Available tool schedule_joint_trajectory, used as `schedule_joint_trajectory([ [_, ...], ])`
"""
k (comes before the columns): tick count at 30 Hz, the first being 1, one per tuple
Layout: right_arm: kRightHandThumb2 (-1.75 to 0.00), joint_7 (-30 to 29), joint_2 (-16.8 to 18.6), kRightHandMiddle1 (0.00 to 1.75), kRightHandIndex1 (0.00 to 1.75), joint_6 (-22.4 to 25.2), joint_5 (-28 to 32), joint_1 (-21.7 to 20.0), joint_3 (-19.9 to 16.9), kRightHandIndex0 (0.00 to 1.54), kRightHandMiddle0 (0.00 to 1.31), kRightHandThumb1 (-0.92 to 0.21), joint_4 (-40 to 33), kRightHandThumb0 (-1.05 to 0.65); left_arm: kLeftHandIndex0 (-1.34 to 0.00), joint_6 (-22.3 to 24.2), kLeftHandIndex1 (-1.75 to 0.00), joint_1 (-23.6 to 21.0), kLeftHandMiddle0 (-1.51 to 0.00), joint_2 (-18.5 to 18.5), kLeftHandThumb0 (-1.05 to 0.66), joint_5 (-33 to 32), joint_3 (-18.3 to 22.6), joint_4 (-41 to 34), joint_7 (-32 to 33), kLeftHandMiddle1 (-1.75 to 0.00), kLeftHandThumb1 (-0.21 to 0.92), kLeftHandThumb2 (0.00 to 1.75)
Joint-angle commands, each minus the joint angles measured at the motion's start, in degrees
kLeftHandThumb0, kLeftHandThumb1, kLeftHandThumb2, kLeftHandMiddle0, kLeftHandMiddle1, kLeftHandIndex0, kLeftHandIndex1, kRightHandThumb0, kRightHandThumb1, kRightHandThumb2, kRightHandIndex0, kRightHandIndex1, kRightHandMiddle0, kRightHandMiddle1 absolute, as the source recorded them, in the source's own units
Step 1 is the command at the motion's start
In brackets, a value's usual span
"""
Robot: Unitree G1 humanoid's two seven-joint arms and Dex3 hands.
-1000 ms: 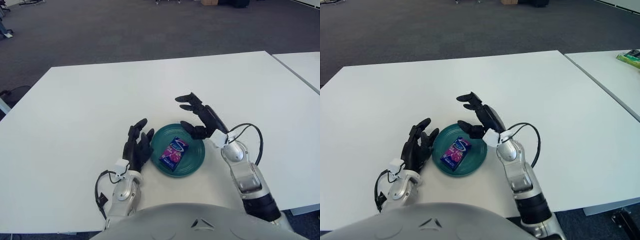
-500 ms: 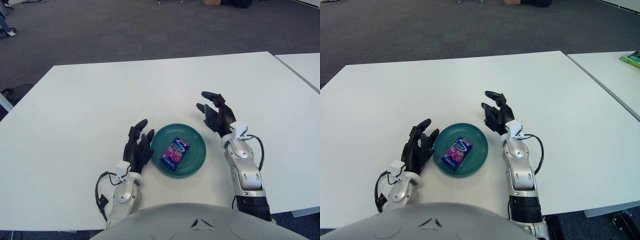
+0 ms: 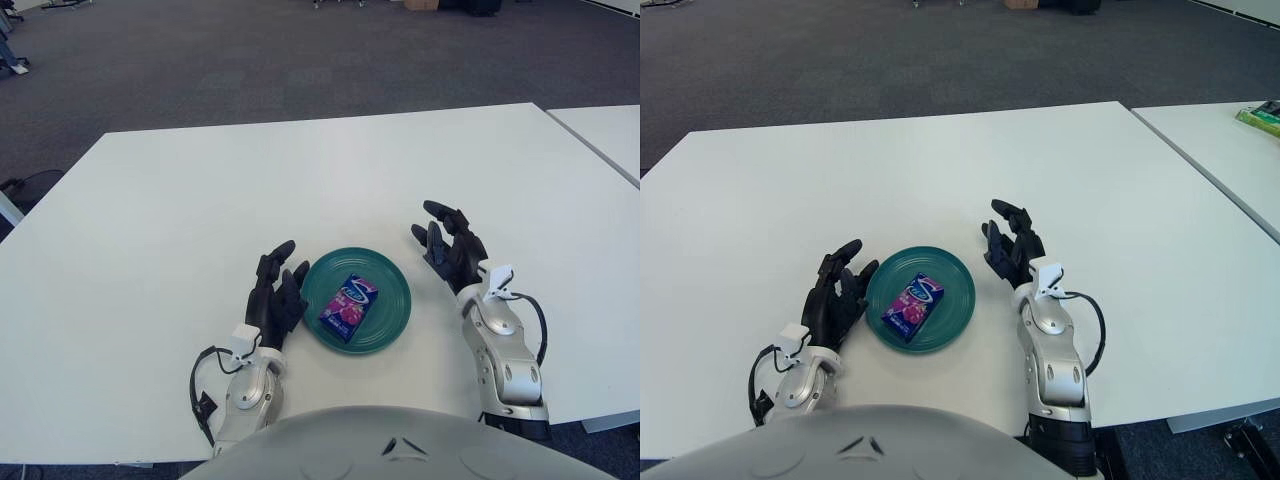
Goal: Put the gum into the plate.
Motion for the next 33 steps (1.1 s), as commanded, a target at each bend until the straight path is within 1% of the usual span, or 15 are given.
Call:
schedule_joint_trajectory([
  [1,-0.81,1.93,-2.50,0.53,0.00,0.27,1.05,0.41,-0.63,0.45,0.00,-0.92,-0.36,-0.67,-0.16,1.59,-0.82,0.60,-0.59,0.35,-0.84,-0.86,0.76,-1.62,-0.68,-0.01,0.92,0.90],
  [3,-0.82,2.56,-3.36,0.53,0.00,0.23,1.13,0.49,-0.98,0.45,0.00,-0.92,0.15,-0.68,-0.15,2.03,-0.81,0.93,-0.58,0.59,-0.85,-1.17,1.05,-2.22,-0.95,0.00,0.92,0.90],
  [8,-0.83,2.88,-4.00,0.52,0.01,-0.01,1.73,0.11,-1.56,0.46,0.00,-0.92,1.58,-0.69,-0.13,2.62,-0.79,1.40,-0.56,0.87,-0.86,-1.72,1.52,-2.90,-1.44,0.00,0.92,0.90],
  [11,-0.84,2.43,-4.10,0.54,0.00,-1.09,1.34,-0.17,-1.38,0.46,0.00,-0.92,3.37,-0.68,-0.11,2.42,-0.78,1.51,-0.56,1.11,-0.87,-1.81,1.81,-2.64,-1.85,0.00,0.92,0.90],
  [15,-0.85,1.93,-4.10,0.55,0.00,-3.70,0.01,0.18,-0.06,0.46,0.01,-0.92,4.94,-0.67,-0.10,2.31,-0.78,1.87,-0.56,1.26,-0.88,-1.55,1.88,-2.85,-2.14,0.00,0.92,0.90],
  [24,-0.87,0.12,-4.07,0.57,0.00,-8.56,-3.28,1.58,3.20,0.46,0.00,-0.92,7.51,-0.68,-0.12,4.33,-0.78,2.40,-0.58,1.09,-0.87,-1.61,1.80,-3.95,-2.04,-0.01,0.92,0.91],
  [33,-0.87,-0.55,-3.80,0.58,0.01,-12.33,-3.63,2.72,4.32,0.47,0.00,-0.92,10.57,-0.69,-0.13,4.76,-0.77,2.74,-0.58,1.42,-0.88,-1.59,1.94,-4.32,-2.41,-0.01,0.92,0.92],
])
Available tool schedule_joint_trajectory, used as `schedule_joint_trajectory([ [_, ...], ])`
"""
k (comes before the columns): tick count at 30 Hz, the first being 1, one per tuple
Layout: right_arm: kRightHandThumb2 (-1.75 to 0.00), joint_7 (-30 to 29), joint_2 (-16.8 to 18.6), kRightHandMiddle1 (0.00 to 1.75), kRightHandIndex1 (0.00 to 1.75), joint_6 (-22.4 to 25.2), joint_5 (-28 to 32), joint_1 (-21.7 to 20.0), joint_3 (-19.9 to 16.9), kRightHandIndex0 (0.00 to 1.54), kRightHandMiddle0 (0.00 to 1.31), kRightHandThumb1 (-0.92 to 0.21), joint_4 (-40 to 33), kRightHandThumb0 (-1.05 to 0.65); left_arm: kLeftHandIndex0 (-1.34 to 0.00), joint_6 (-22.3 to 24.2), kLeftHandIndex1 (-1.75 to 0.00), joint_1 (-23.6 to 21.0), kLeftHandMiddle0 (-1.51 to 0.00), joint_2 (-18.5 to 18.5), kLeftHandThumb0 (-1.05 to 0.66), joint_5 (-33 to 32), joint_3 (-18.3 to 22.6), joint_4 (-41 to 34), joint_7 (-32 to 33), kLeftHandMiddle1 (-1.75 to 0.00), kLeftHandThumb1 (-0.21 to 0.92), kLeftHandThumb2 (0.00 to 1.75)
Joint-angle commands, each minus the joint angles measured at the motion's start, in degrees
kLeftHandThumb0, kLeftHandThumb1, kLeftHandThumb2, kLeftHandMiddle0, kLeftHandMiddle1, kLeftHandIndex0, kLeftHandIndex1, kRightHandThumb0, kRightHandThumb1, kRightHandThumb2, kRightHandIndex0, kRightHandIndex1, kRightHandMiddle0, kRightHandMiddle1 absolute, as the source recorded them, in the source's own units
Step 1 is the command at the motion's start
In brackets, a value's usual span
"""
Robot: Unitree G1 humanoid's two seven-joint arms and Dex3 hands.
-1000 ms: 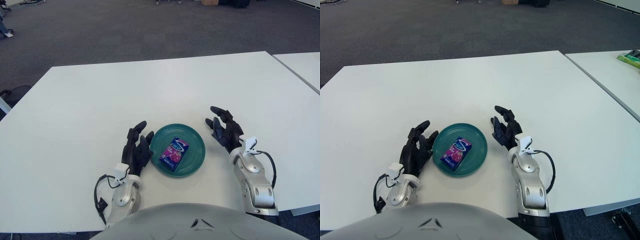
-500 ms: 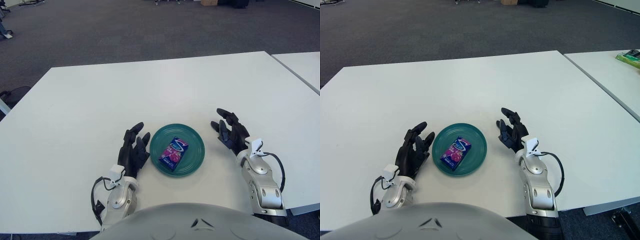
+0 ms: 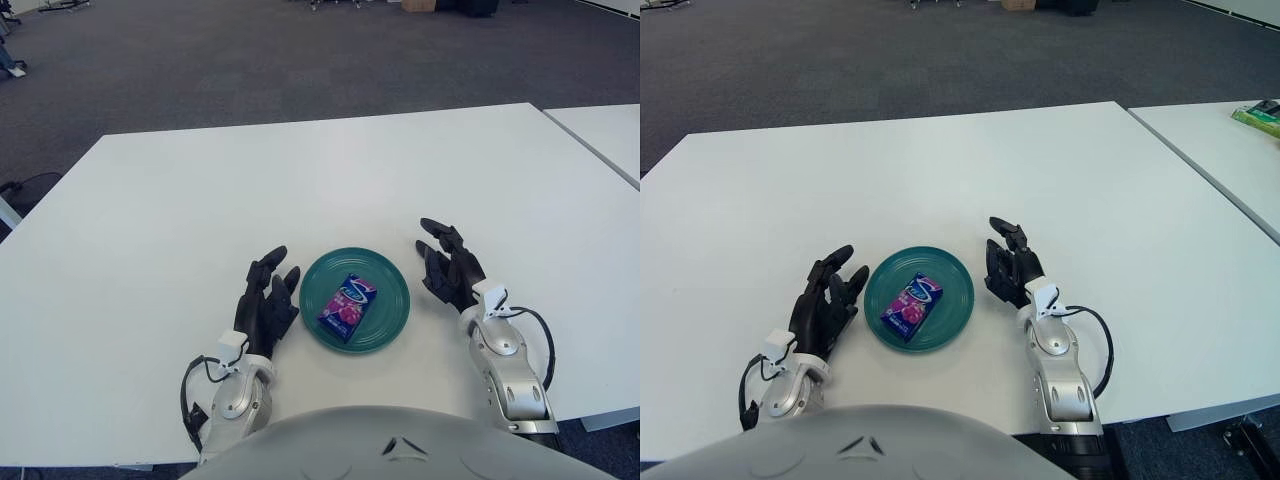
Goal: Put the gum into the plate.
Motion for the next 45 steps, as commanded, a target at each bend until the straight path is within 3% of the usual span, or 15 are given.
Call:
schedule_joint_trajectory([
  [1,-0.87,0.10,0.17,0.59,0.01,0.42,-0.19,1.12,0.78,0.47,0.00,-0.92,2.56,-0.69,-0.13,1.02,-0.77,0.16,-0.58,0.42,-0.89,0.14,0.36,-0.06,-0.37,-0.01,0.92,0.92],
  [12,-0.87,-1.22,1.42,0.57,0.00,-1.24,-0.35,1.64,1.92,0.45,0.00,-0.92,6.10,-0.70,-0.16,-0.05,-0.78,-0.27,-0.58,-0.41,-0.88,-0.09,1.01,2.09,-0.07,-0.01,0.92,0.90],
  [23,-0.93,-6.71,5.09,0.57,0.00,-7.48,-1.60,1.97,3.19,0.42,0.00,-0.92,14.51,-0.77,-0.14,-0.21,-0.76,-1.69,-0.58,-0.75,-0.85,2.07,1.87,4.55,1.32,-0.01,0.92,0.90],
  [33,-0.94,-8.05,5.26,0.58,0.00,-8.88,-2.39,2.01,3.08,0.40,0.00,-0.92,15.05,-0.79,-0.12,-6.11,-0.72,-4.10,-0.47,-0.68,-0.82,3.99,4.27,10.67,1.92,0.00,0.92,0.91],
  [45,-0.94,-8.11,5.53,0.57,0.00,-8.58,-1.84,2.89,3.02,0.39,0.00,-0.92,14.29,-0.79,-0.10,-7.38,-0.70,-4.73,-0.43,-0.72,-0.85,3.99,5.51,12.78,1.96,0.00,0.92,0.91],
])
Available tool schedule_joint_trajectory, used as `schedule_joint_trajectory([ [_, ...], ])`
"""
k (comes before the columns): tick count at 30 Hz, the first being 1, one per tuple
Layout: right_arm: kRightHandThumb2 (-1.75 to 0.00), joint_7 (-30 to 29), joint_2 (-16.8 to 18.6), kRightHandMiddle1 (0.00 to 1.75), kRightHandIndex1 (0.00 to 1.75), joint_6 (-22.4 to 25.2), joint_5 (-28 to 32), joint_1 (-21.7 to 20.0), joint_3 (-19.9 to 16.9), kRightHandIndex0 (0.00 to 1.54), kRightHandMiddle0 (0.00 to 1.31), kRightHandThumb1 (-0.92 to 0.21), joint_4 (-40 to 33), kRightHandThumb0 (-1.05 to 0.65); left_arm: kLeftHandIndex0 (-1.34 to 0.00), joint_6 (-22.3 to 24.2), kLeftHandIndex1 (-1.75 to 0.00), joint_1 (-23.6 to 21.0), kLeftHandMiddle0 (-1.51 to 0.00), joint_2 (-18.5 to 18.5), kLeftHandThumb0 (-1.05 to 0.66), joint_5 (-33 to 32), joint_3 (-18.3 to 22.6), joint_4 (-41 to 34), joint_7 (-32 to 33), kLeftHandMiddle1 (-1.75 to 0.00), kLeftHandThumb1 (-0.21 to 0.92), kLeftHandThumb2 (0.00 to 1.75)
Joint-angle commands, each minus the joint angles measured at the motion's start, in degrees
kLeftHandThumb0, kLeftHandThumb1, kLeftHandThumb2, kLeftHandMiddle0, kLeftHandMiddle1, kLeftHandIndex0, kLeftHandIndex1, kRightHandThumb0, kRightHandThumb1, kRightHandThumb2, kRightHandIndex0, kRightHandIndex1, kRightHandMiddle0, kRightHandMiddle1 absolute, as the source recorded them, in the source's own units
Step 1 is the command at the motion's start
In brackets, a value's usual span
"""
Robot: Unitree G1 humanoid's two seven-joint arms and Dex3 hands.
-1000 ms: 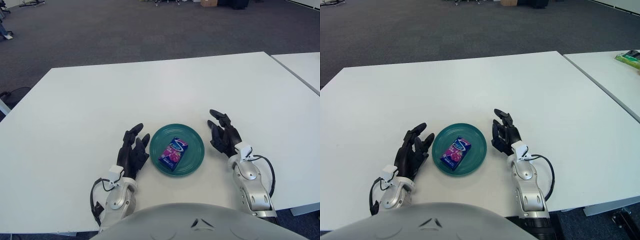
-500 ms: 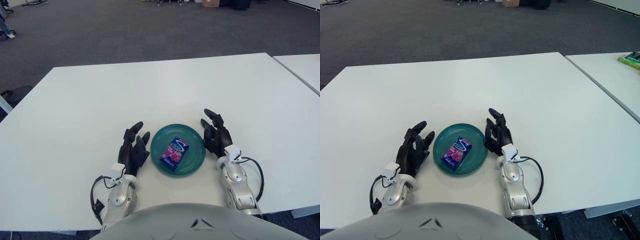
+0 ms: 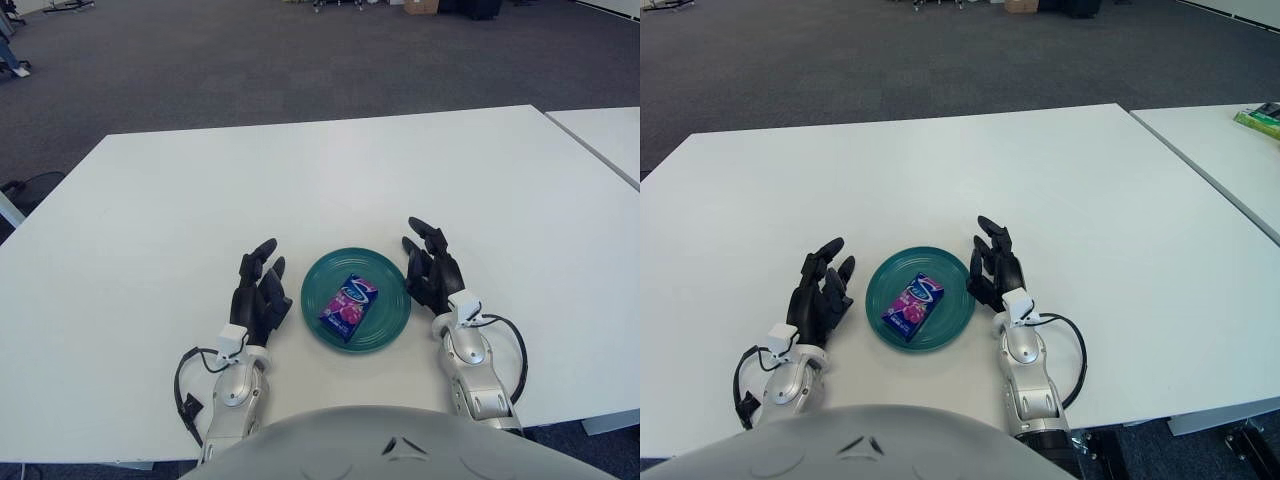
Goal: Put the gum into the plate.
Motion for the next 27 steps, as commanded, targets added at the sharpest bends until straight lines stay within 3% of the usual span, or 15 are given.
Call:
schedule_joint_trajectory([
  [1,-0.94,-0.17,0.13,0.57,0.00,3.07,-0.01,2.99,-0.15,0.39,0.00,-0.92,2.69,-0.79,-0.10,1.10,-0.70,0.07,-0.42,-0.02,-0.85,0.41,1.08,3.17,0.62,0.00,0.92,0.91],
  [8,-0.93,-0.58,0.43,0.58,0.01,3.23,-0.24,2.96,0.01,0.40,0.00,-0.92,2.57,-0.78,-0.09,0.24,-0.69,-1.26,-0.40,-0.44,-0.85,1.02,1.98,4.86,1.17,0.00,0.92,0.91],
  [16,-0.93,-0.28,0.41,0.59,0.01,3.27,0.14,3.84,0.00,0.42,0.00,-0.92,1.37,-0.78,-0.06,1.13,-0.67,-0.66,-0.37,-1.06,-0.80,1.58,1.32,1.69,1.92,0.00,0.92,0.89],
  [27,-0.94,0.30,-0.46,0.60,0.00,6.25,-0.99,4.79,0.43,0.36,0.00,-0.92,-1.84,-0.78,-0.02,0.83,-0.65,-1.21,-0.32,-0.39,-0.76,1.63,0.03,3.21,0.34,0.00,0.92,0.94],
])
